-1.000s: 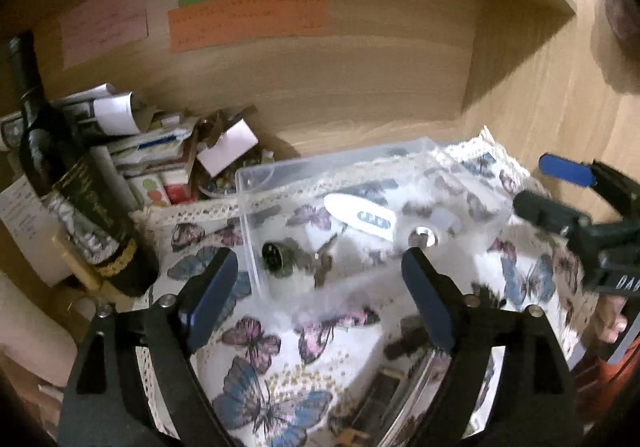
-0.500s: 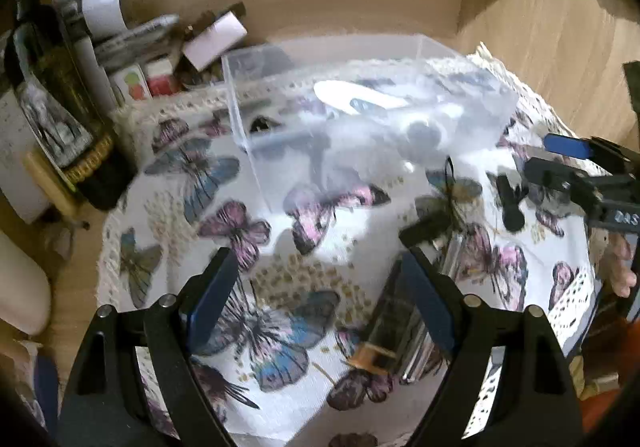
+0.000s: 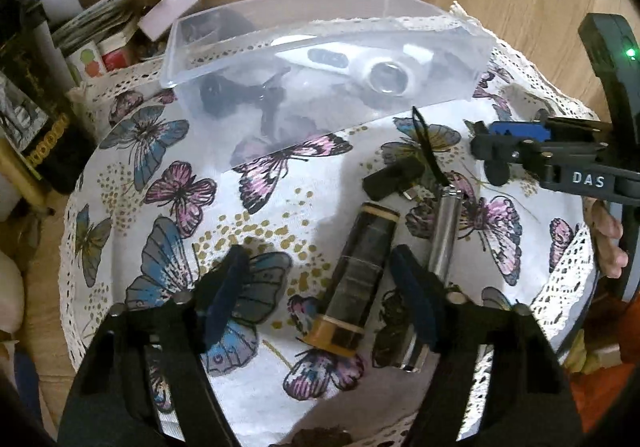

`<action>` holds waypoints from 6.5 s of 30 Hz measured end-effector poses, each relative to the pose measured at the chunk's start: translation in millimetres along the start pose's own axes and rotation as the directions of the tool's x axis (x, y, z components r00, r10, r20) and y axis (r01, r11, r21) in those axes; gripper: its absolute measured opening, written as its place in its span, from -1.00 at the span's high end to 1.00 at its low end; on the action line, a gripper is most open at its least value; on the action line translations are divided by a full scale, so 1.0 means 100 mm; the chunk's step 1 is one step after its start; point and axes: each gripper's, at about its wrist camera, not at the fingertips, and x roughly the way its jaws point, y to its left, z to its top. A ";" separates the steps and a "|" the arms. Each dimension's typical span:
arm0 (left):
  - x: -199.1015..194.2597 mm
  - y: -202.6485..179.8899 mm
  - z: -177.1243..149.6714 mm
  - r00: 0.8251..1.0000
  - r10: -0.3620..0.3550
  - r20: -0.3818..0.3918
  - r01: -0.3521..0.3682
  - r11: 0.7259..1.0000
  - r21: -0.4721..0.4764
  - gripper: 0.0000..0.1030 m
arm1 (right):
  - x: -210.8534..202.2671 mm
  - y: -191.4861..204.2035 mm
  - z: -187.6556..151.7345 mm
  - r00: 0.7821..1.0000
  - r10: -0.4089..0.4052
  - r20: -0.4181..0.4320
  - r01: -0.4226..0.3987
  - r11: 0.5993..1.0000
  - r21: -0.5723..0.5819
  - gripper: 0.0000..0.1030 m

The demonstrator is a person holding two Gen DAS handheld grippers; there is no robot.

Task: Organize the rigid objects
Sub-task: 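Grasp the black-and-gold cylinder with the left tool while the right tool grasps a black gadget, then lower both held items into the clear box and open both tools, then grasp the silver metal cylinder with the right tool while the left tool grasps a black USB dongle, then lower the cylinder and dongle into the clear box and open both tools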

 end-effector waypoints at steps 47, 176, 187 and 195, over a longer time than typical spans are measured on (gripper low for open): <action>-0.78 0.37 1.10 0.929 0.085 0.361 -0.036 0.990 -0.140 0.56 | -0.75 0.17 1.09 0.923 -0.012 0.385 0.052 0.994 -0.094 0.60; -0.13 0.38 1.19 0.978 0.067 0.197 -0.041 0.991 -0.130 0.18 | -0.01 0.22 1.21 0.970 0.003 0.241 0.029 0.991 -0.132 0.72; 0.15 0.38 1.20 0.989 0.057 0.135 -0.038 0.989 -0.141 0.17 | 0.38 0.21 1.16 0.992 -0.036 0.123 0.055 0.987 -0.153 0.72; -0.13 0.37 1.19 0.978 0.064 0.197 -0.035 0.989 -0.147 0.16 | 0.02 0.21 1.15 0.980 -0.031 0.198 0.064 0.985 -0.160 0.60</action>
